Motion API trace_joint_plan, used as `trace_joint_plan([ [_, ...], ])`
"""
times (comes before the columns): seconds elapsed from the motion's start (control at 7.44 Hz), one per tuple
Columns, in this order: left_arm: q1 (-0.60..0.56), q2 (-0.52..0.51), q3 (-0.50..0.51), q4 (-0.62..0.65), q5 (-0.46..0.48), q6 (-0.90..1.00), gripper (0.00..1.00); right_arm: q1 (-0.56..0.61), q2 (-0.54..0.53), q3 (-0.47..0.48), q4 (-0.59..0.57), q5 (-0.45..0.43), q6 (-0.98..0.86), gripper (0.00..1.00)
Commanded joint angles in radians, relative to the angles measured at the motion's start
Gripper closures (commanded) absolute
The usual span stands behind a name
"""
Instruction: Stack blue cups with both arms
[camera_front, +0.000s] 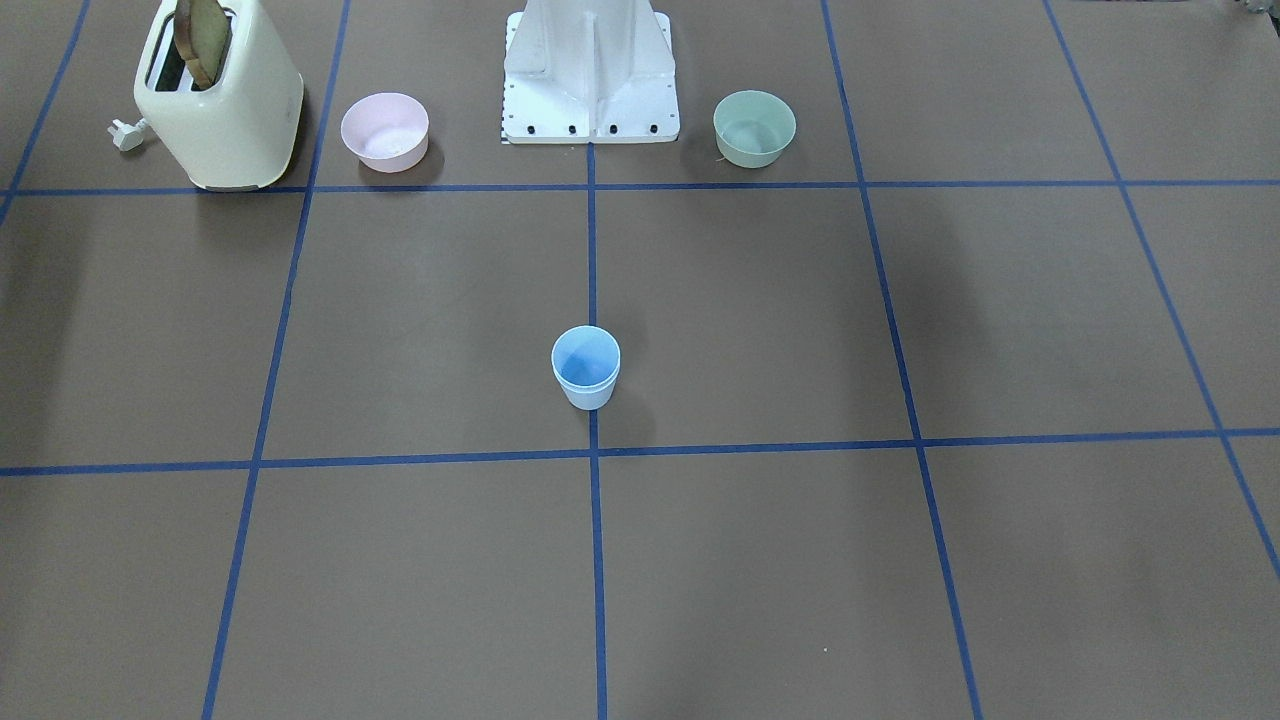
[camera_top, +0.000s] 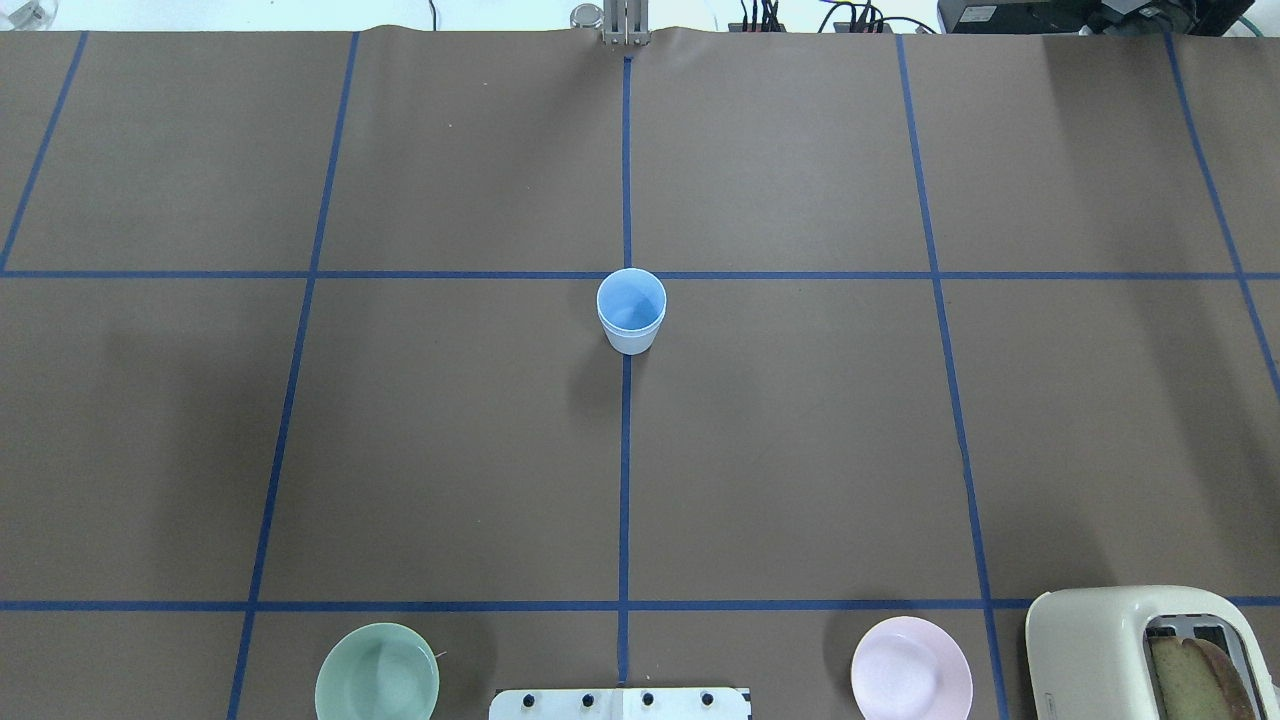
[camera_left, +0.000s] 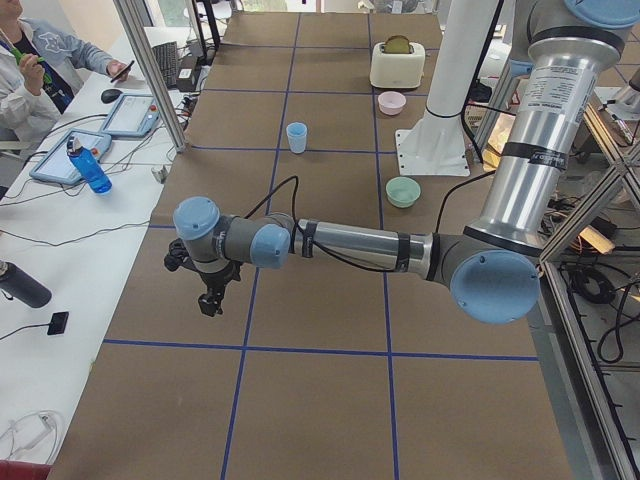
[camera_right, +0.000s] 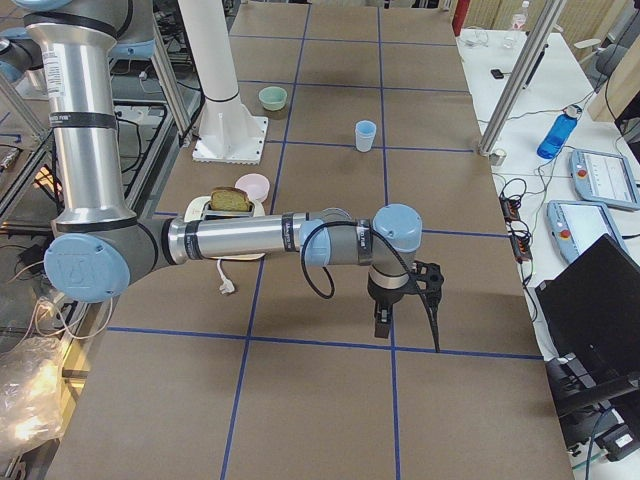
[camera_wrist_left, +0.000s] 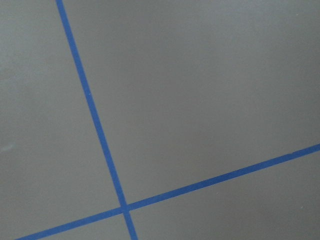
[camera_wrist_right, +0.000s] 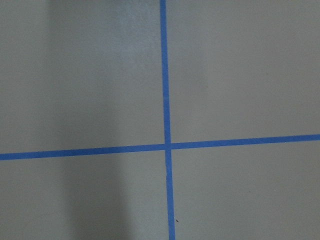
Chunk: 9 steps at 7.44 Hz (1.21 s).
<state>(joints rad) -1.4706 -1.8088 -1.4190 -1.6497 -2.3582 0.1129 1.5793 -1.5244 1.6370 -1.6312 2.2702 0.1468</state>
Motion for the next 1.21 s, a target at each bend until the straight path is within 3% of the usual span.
trace_joint_plan([
  [0.0, -0.004, 0.04, 0.0, -0.004, 0.002, 0.008, 0.01, 0.007, -0.023, 0.004, -0.001, 0.003, -0.001, 0.0],
  [1.07, -0.007, 0.055, -0.008, -0.005, 0.002, -0.001, 0.01, 0.007, -0.022, 0.04, -0.001, 0.006, 0.0, 0.0],
])
